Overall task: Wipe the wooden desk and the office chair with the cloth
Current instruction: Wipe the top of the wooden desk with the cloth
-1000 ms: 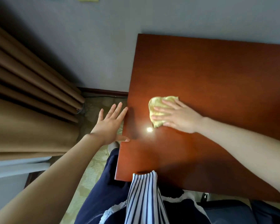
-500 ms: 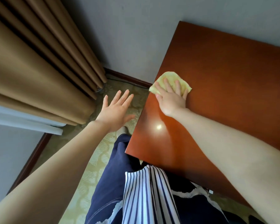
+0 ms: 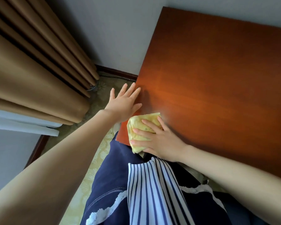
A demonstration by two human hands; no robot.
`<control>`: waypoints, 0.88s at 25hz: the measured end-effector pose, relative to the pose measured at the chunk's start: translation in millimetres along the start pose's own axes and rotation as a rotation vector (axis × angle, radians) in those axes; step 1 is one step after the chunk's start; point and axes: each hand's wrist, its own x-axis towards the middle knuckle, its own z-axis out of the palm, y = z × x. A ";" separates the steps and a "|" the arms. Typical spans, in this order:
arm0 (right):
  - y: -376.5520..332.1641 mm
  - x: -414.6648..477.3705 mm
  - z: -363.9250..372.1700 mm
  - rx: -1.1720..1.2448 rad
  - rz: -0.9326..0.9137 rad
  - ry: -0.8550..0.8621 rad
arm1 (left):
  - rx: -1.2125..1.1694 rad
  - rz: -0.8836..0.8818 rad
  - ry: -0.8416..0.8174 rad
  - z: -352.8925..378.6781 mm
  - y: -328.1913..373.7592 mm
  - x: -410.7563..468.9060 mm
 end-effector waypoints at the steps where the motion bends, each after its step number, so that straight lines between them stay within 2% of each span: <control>1: 3.7 -14.0 2.2 -0.012 0.011 0.001 | 0.023 0.024 -0.016 -0.2 7.5 4.3; 12: 58.2 -164.4 23.1 0.023 0.411 0.004 | 0.208 0.154 -0.142 -8.3 66.1 54.8; 18: 119.7 -154.0 9.4 0.043 0.679 0.008 | 0.325 0.191 -0.189 -22.4 84.9 83.4; 22: 179.5 -123.9 -5.4 0.203 0.860 0.024 | 0.390 0.188 -0.245 -32.7 91.3 104.0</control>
